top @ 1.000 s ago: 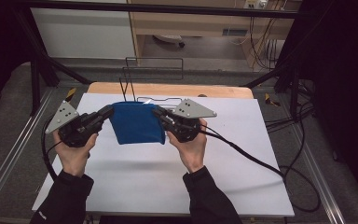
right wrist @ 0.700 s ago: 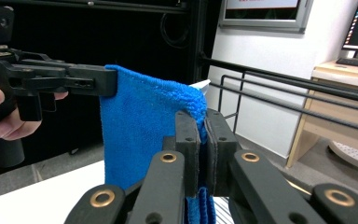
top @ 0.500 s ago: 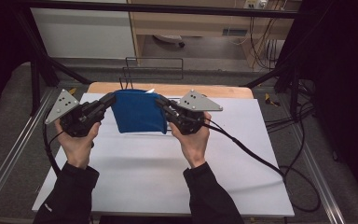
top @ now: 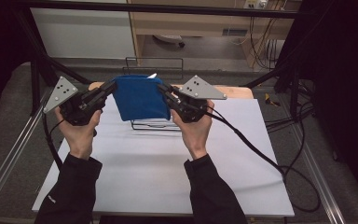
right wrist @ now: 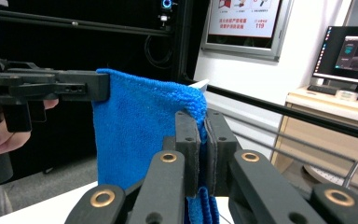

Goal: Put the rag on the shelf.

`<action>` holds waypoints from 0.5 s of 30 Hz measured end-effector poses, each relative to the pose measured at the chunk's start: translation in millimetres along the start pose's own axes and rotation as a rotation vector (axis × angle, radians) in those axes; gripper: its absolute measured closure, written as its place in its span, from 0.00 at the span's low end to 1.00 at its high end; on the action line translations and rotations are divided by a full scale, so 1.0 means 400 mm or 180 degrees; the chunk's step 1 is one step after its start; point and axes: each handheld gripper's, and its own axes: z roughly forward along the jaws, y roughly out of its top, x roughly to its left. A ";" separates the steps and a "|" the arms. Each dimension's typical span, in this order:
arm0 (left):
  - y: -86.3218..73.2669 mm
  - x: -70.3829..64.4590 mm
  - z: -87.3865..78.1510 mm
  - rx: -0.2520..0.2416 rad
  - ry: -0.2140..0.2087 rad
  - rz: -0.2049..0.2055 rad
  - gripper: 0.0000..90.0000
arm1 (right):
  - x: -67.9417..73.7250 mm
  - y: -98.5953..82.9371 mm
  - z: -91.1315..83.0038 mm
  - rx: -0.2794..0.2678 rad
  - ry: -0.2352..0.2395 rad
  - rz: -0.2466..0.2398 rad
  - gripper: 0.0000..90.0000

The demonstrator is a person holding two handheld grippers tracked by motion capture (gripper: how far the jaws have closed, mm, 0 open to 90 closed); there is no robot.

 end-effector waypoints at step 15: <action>0.069 0.007 0.045 -0.0119 0.0026 0.0050 0.97 | -0.039 0.063 0.015 -0.0095 -0.0103 -0.0098 0.96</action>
